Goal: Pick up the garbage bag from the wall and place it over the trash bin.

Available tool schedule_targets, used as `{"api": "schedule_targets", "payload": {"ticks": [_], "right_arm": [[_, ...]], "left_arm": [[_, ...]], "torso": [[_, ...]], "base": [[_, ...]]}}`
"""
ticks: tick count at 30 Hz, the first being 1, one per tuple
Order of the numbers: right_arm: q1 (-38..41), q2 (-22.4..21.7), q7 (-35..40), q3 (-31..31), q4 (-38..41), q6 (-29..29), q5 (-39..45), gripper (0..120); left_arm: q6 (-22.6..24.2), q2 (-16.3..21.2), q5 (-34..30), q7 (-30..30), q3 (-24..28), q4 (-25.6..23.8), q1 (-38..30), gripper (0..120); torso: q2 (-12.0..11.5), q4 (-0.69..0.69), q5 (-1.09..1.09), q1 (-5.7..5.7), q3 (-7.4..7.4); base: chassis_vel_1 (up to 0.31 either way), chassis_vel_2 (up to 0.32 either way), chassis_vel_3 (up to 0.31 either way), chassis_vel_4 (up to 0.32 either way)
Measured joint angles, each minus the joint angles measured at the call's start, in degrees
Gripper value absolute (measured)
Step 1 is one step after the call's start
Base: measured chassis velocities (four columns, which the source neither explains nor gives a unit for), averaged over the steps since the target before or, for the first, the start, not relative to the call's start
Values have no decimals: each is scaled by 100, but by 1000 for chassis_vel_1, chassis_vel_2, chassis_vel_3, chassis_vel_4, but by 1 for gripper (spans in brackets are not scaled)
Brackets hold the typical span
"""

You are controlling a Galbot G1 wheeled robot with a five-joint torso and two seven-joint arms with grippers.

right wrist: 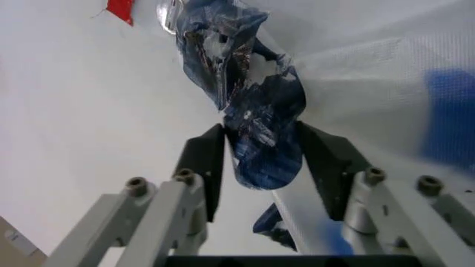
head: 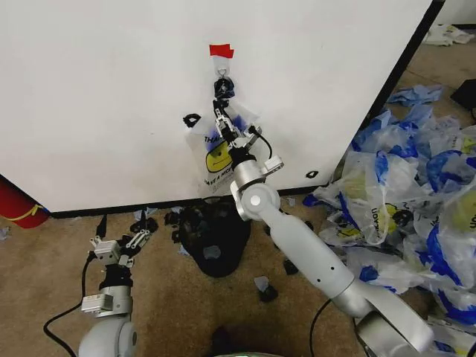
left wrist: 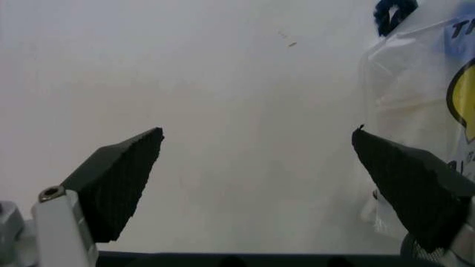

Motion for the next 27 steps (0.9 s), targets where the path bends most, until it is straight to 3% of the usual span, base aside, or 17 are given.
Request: {"api": "schedule_targets", "payload": {"ticks": [11, 27], "right_arm": [[-6, -9, 1, -1, -6, 6, -40, 0], [-281, -342, 114, -52, 388, 113, -251, 0]], "left_arm": [[-83, -66, 34, -7, 7, 50, -22, 100], [-144, -131, 105, -55, 152, 270, -210, 100]], "torso": [[0, 0, 0, 0, 0], [0, 0, 0, 0, 0]], "base": [[0, 0, 0, 0], [0, 0, 0, 0]]}}
